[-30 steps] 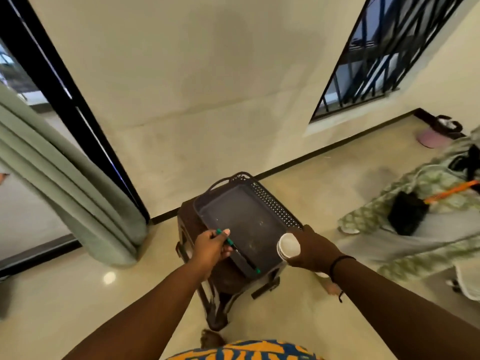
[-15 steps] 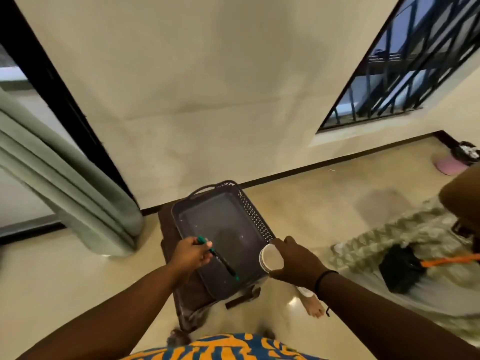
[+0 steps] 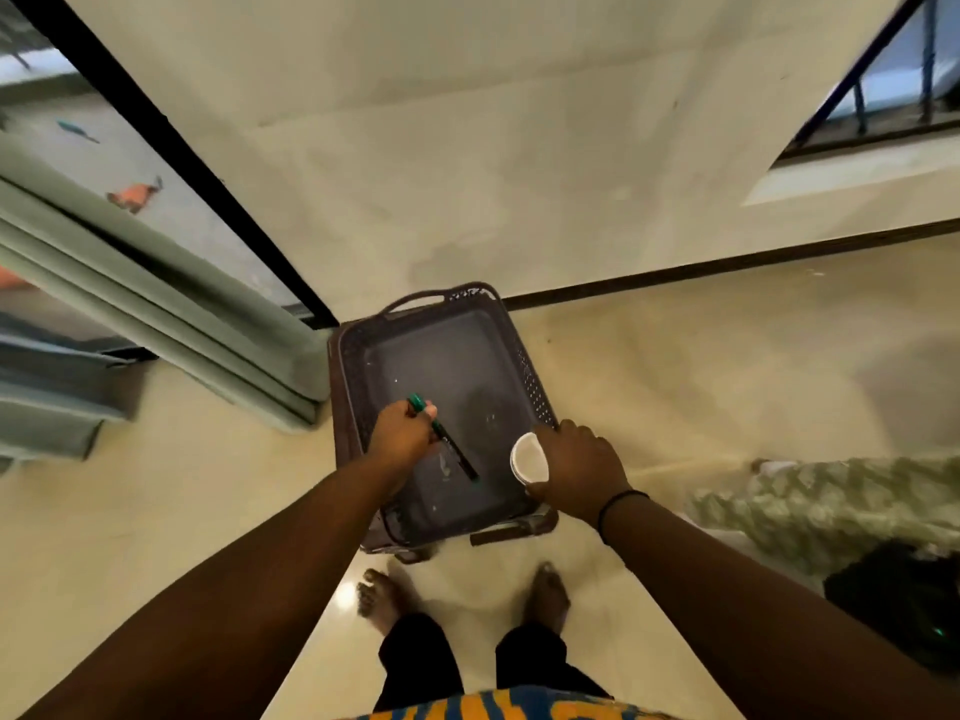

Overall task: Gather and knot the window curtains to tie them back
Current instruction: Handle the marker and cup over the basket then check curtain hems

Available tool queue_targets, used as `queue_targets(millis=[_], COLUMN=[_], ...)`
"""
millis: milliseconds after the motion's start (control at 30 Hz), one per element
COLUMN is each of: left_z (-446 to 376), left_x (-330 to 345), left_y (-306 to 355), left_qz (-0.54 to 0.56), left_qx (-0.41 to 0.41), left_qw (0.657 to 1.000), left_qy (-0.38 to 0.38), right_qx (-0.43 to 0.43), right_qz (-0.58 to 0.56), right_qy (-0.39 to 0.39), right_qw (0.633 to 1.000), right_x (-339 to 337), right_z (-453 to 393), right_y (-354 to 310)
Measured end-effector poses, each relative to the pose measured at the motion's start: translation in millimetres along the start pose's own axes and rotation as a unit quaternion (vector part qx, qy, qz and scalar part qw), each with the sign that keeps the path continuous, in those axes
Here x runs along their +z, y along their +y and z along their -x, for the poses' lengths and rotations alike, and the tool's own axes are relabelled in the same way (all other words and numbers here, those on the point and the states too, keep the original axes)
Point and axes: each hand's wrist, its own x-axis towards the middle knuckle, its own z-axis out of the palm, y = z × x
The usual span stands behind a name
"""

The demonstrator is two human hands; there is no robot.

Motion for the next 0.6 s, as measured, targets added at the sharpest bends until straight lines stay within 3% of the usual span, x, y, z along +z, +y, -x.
queue_targets(millis=[267,500,600], left_z=[-20,-21,-17], left_x=[44,62,59], left_y=[-18,-37,-43], left_qz=[-0.128,-0.13,-0.182], left_qx=[0.015,-0.003,-0.029], left_qw=[0.992,0.991,0.983], left_qy=[-0.02,-0.03,-0.017], right_qx=[-0.054,-0.067,-0.065], right_qz=[0.062,0.093,0.11], right_qy=[0.042,0.054,0.05], right_qw=[0.996,0.992,0.991], right_x=[16,36,34], right_z=[-25,-23,-23], right_y=[6,9,7])
